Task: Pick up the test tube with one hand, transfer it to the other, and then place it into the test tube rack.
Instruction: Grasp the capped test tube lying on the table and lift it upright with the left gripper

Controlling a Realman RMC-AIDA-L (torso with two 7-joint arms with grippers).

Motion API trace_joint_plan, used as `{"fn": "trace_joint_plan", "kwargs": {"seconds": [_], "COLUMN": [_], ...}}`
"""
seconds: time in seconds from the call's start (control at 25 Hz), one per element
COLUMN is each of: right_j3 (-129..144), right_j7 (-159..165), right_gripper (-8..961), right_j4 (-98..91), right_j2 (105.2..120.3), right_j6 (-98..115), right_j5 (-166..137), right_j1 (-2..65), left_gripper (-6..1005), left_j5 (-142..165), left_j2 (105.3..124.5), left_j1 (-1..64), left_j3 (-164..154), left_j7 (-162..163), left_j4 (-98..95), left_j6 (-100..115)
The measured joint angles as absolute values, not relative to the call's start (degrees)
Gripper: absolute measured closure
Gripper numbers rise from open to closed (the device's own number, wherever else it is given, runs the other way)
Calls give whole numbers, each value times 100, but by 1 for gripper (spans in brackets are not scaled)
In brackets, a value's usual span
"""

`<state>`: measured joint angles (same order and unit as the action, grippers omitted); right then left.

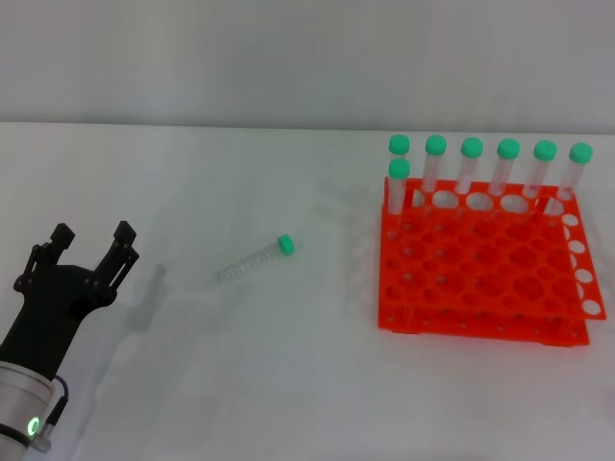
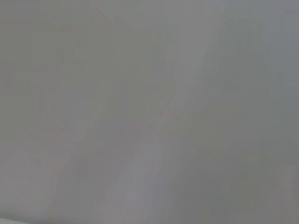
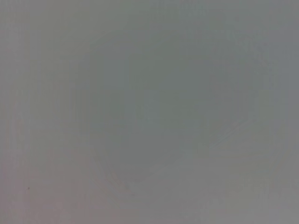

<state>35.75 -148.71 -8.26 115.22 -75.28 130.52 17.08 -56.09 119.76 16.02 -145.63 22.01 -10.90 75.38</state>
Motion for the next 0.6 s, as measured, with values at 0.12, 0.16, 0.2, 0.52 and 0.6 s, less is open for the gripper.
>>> {"fn": "trace_joint_plan", "kwargs": {"seconds": [0.12,0.16,0.2,0.52,0.6], "right_j3": [3576,3581,3594,3632,3634], "right_j7": [-14871,-14871,-14871,-14871,-14871], "right_gripper": [120,120,120,121,121], "right_j4": [-826,-825,-825,-799,-761], "right_j2": [11523,11523,11522,11527,11528], "right_j6": [-7535,-7535,-7536,-7546,-7571], "right_j5": [13048,13047,13045,13043,13043], "right_j1": [1704,1704,1704,1713,1714], "left_gripper": [119,119,119,120,120], "left_j5": [-5609,-5609,-5609,-5608,-5607], "left_j2": [11978,11978,11979,11979,11978], "left_j1": [1625,1627,1629,1626,1628], "left_j3": [-14564,-14567,-14573,-14574,-14582], "left_j7": [2202,2202,2201,2317,2352], "left_j4": [-1091,-1090,-1090,-1096,-1098], "left_j6": [7538,7536,7526,7490,7485]}}
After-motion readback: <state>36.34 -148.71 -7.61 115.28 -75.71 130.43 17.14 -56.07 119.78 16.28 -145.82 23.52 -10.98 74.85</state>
